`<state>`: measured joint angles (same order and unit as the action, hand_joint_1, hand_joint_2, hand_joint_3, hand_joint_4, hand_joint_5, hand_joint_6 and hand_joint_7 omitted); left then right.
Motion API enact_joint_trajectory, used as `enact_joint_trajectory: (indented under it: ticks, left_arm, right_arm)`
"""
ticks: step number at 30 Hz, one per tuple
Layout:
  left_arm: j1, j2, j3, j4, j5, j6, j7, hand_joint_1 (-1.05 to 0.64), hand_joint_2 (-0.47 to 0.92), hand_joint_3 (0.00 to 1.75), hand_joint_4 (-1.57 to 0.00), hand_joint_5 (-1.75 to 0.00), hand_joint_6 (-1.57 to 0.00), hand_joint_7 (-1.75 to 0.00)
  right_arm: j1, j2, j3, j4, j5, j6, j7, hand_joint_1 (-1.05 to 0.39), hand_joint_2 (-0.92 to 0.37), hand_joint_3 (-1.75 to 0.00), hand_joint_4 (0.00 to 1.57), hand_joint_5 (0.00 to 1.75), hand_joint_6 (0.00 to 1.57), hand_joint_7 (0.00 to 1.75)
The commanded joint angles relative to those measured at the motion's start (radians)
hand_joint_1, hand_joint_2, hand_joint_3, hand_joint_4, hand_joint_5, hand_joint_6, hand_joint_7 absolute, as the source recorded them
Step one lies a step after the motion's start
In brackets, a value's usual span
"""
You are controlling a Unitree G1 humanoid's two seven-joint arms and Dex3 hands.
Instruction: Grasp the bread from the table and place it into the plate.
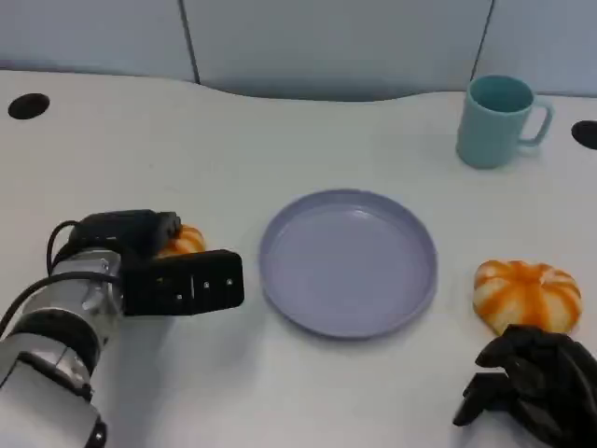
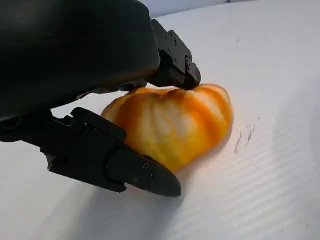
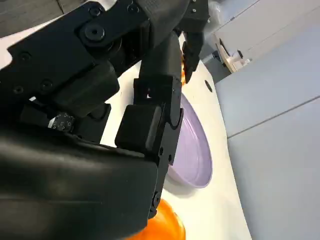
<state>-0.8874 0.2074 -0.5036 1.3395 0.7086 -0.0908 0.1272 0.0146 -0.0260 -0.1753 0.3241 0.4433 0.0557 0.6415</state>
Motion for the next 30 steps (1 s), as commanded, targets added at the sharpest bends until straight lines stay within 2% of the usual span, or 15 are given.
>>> enact_joint_trajectory:
  ticks: [1,4,7,10,12,13,14,15,16,17,20,23,26,28,30]
  left_arm:
    - [0.05,0.003,0.032,0.012,-0.038,-0.023,0.064,-0.24,0.92,0.07,-0.78,-0.22,-0.86,-0.12]
    - [0.068,-0.003,0.052,0.014,-0.061,-0.038,0.091,-0.23,0.92,0.08,-0.96,-0.37,-1.01,-0.11]
    - [0.077,-0.008,0.048,0.017,-0.065,-0.035,0.091,-0.27,0.92,0.12,-0.95,-0.52,-1.07,-0.06]
    - [0.09,-0.014,0.028,0.02,-0.049,-0.023,0.106,-0.28,0.9,0.06,-0.92,-0.73,-1.18,-0.05]
    - [0.104,-0.019,0.018,0.02,-0.043,-0.024,0.148,-0.25,0.91,0.08,-0.83,-1.05,-1.16,-0.04]
    - [0.11,-0.02,0.015,0.02,-0.043,-0.027,0.164,-0.23,0.92,0.17,-0.76,-1.26,-1.16,-0.15]
    - [0.113,-0.021,0.014,0.02,-0.044,-0.029,0.171,-0.22,0.92,0.26,-0.7,-1.41,-0.91,-0.69]
    - [0.116,-0.023,0.014,0.02,-0.045,-0.029,0.18,-0.22,0.92,0.28,-0.68,-1.46,-0.78,-0.96]
    - [0.12,-0.023,0.014,0.019,-0.046,-0.038,0.196,-0.23,0.92,0.31,-0.65,-1.44,-0.69,-1.02]
    - [0.124,-0.024,0.016,0.018,-0.048,-0.044,0.209,-0.22,0.92,0.34,-0.62,-1.61,-0.59,-1.31]
    - [0.138,-0.026,0.015,0.016,-0.046,-0.064,0.275,-0.19,0.92,0.32,-0.66,-1.73,-0.52,-1.62]
    - [0.146,-0.027,0.018,0.017,-0.048,-0.081,0.315,-0.17,0.92,0.37,-0.72,-1.74,-0.5,-1.73]
    - [0.151,-0.024,0.02,0.016,-0.049,-0.102,0.351,-0.15,0.91,0.38,-0.76,-1.75,-0.52,-1.74]
    - [0.146,-0.021,0.029,0.014,-0.057,-0.115,0.359,-0.15,0.89,0.35,-0.76,-1.75,-0.51,-1.75]
    - [0.142,-0.018,0.04,0.011,-0.069,-0.129,0.359,-0.16,0.9,0.29,-0.75,-1.75,-0.53,-1.64]
  right_arm:
    - [0.01,-0.014,-0.007,-0.015,0.008,0.0,-0.003,-0.98,-0.71,0.0,1.48,0.6,1.44,0.4]
    - [0.012,-0.012,-0.008,-0.019,0.01,0.002,-0.005,-0.97,-0.71,0.0,1.48,0.59,1.44,0.39]
    - [0.013,-0.011,-0.007,-0.023,0.009,0.006,-0.011,-0.96,-0.71,0.0,1.48,0.58,1.45,0.38]
    - [0.016,-0.01,-0.006,-0.03,0.008,0.006,-0.016,-0.98,-0.7,0.0,1.49,0.58,1.46,0.38]
    - [0.02,-0.009,-0.006,-0.034,0.008,0.003,-0.015,-0.98,-0.7,0.0,1.5,0.57,1.47,0.37]
    - [0.021,-0.01,-0.005,-0.035,0.008,0.0,-0.013,-0.98,-0.7,0.0,1.5,0.57,1.47,0.37]
    - [0.022,-0.01,-0.005,-0.036,0.008,-0.001,-0.012,-0.98,-0.7,0.0,1.5,0.57,1.47,0.36]
    - [0.023,-0.01,-0.006,-0.036,0.011,0.002,-0.01,-0.98,-0.71,0.0,1.5,0.57,1.46,0.36]
    - [0.024,-0.009,-0.006,-0.039,0.014,0.007,-0.012,-0.98,-0.7,0.0,1.5,0.57,1.46,0.36]
    - [0.025,-0.009,-0.007,-0.04,0.017,0.012,-0.012,-0.97,-0.7,0.0,1.5,0.57,1.47,0.36]
    - [0.025,-0.011,-0.008,-0.037,0.02,0.01,-0.005,-0.96,-0.7,0.0,1.5,0.56,1.46,0.35]
    - [0.023,-0.011,-0.009,-0.034,0.02,0.01,-0.006,-0.97,-0.7,0.0,1.5,0.56,1.47,0.35]
    - [0.02,-0.01,-0.009,-0.031,0.02,0.009,-0.007,-0.97,-0.7,0.0,1.5,0.55,1.48,0.34]
    - [0.021,-0.01,-0.007,-0.032,0.016,0.007,-0.01,-0.96,-0.7,0.0,1.5,0.55,1.48,0.34]
    - [0.02,-0.01,-0.007,-0.032,0.014,0.006,-0.012,-0.96,-0.7,0.0,1.5,0.55,1.47,0.34]
